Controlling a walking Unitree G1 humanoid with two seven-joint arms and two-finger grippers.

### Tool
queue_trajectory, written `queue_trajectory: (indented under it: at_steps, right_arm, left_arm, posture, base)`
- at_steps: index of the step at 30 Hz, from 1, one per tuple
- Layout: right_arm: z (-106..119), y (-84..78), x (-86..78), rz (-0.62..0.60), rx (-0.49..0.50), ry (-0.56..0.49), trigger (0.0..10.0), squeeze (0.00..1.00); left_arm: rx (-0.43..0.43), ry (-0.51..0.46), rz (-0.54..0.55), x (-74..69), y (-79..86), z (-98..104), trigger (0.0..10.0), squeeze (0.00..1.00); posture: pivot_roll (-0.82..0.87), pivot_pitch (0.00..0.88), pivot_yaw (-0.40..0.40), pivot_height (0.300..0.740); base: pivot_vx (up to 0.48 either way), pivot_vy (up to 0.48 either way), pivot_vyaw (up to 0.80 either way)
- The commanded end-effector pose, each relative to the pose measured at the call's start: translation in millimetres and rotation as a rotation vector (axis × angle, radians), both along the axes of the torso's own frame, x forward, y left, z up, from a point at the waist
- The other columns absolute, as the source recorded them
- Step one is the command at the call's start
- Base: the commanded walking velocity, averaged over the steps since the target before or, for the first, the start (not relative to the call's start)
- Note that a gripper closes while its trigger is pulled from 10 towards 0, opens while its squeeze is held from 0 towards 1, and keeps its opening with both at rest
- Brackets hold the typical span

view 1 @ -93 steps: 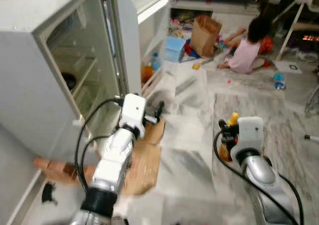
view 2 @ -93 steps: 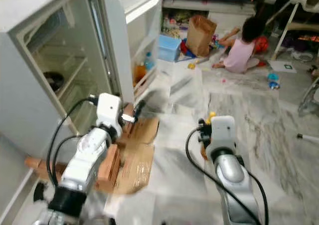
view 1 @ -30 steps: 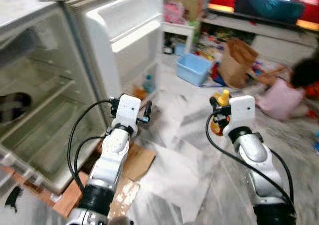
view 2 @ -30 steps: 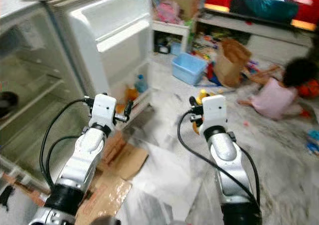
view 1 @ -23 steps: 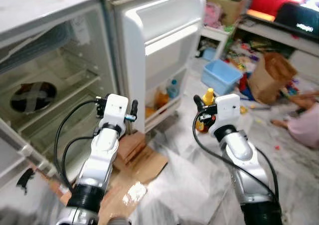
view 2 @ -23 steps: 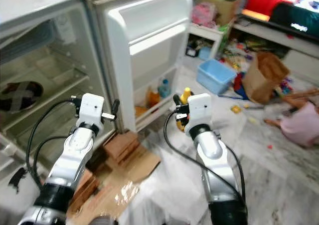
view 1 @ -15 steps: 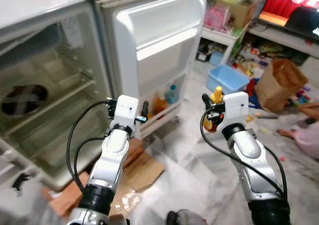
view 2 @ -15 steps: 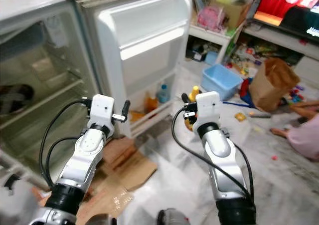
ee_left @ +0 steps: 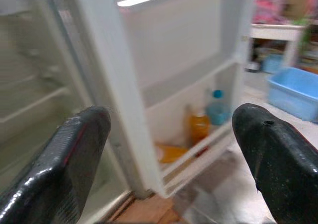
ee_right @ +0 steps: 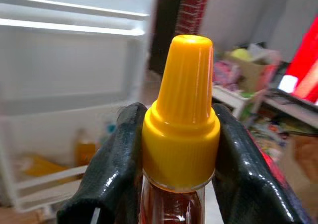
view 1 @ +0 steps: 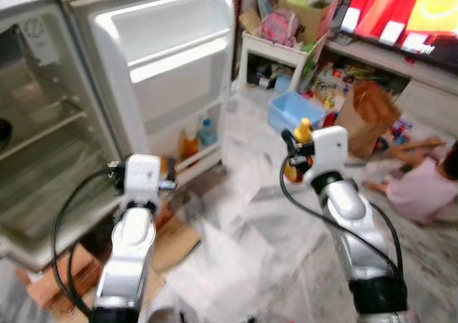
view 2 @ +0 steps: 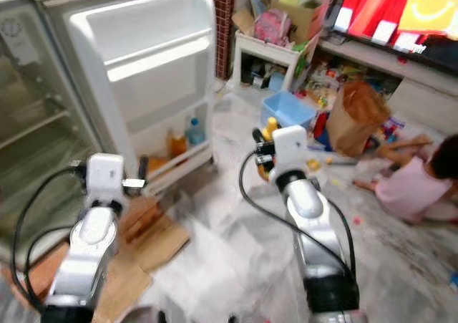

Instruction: Restocking fridge

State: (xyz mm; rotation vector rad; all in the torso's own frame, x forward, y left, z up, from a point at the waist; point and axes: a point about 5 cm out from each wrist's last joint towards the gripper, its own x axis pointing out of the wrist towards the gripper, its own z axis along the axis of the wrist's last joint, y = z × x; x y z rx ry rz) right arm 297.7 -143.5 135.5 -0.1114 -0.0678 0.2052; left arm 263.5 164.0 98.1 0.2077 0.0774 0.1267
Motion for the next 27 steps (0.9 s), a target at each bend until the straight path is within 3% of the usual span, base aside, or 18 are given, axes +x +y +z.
queue_trajectory:
  at_steps: [1,5,10,12,21,27]
  right_arm:
    - [6.6,7.9,1.8,0.023,0.022,-0.039,10.0,0.00]
    - [4.1,5.1,2.1,0.006,0.038,-0.036,10.0,0.00]
    - [3.4,7.6,2.6,0.006,0.038,-0.045,10.0,0.00]
    - [5.9,13.3,3.5,0.034,0.004,-0.065,10.0,0.00]
    - [11.6,13.5,6.9,0.046,0.004,-0.092,10.0,0.00]
    - [19.2,17.6,10.2,0.082,-0.001,-0.127,10.0,0.00]
  left_arm:
    - [0.027,0.002,0.105,-8.2,20.0,2.3,10.0,0.00]
    - [0.046,-0.001,0.155,-18.0,31.9,3.7,10.0,0.00]
    - [0.071,0.008,0.204,-20.0,39.9,1.6,10.0,0.00]
    - [0.033,-0.040,0.200,-17.7,37.9,7.1,10.0,0.00]
    - [0.019,-0.028,0.186,-21.7,37.9,8.8,10.0,0.00]
    - [-0.015,-0.019,0.184,-20.0,35.6,6.6,10.0,0.00]
  posture:
    - [0.04,0.000,-0.036,0.740]
    - [0.05,0.000,-0.037,0.740]
    - [0.07,0.000,-0.043,0.740]
    - [0.07,0.000,-0.048,0.740]
    - [0.06,0.000,-0.042,0.740]
    - [0.05,0.000,-0.037,0.740]
  base:
    - [0.000,-0.458,0.00]
    - [0.000,-0.456,0.00]
    - [0.000,-0.453,0.00]
    - [0.000,0.000,0.79]
    - [0.000,0.000,0.79]
    - [0.399,0.000,0.49]
